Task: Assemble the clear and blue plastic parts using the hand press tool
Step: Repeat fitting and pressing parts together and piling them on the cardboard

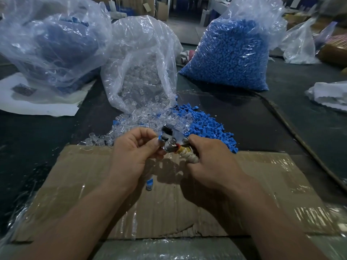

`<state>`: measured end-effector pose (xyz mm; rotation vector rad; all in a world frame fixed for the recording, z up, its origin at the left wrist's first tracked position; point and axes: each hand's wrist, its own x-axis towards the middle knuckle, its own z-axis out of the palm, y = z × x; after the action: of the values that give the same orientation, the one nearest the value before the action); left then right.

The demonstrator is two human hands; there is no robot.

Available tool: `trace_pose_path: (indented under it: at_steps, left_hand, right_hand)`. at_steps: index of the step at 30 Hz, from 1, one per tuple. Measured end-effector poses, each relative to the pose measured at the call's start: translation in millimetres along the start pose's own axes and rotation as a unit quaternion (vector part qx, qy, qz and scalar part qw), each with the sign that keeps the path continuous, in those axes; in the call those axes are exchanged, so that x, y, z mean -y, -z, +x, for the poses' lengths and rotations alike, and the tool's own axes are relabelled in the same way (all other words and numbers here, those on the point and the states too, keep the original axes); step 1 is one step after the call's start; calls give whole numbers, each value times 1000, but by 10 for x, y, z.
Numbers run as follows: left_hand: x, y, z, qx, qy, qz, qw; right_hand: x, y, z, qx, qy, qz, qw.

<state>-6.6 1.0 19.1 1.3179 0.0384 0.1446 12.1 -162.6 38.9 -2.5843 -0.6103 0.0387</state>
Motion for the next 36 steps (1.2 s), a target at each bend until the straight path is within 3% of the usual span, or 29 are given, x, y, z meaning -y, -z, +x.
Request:
trace_pose_path:
  at_steps: [15, 20, 23, 27, 29, 31, 33, 36]
  left_hand:
    - [-108, 117, 59, -11, 15, 84, 996]
    - [-187, 198, 71, 101, 114, 159, 975]
    - [-207, 217, 90, 181, 108, 256, 943]
    - [-235, 258, 83, 250, 122, 288, 916]
    - [-191, 270, 108, 184, 118, 252, 943]
    - [-132, 285, 148, 45, 36, 279, 959]
    - [-93, 289, 177, -66, -50, 341, 936]
    - [-35, 263, 156, -76, -101, 425, 896]
  right_hand:
    - [-126, 1, 5, -43, -7, -52, 998]
    - [-210, 49, 11, -19, -25, -74, 997]
    - [-217, 68, 20, -7, -29, -75, 997]
    - [-211, 93, 11, 9, -27, -72, 997]
    - [-198, 97, 8, 27, -29, -72, 997]
    - [-176, 86, 2, 39, -30, -66, 997]
    - [-146, 67, -9, 47, -26, -58, 997]
    - [-97, 18, -22, 63, -13, -59, 996]
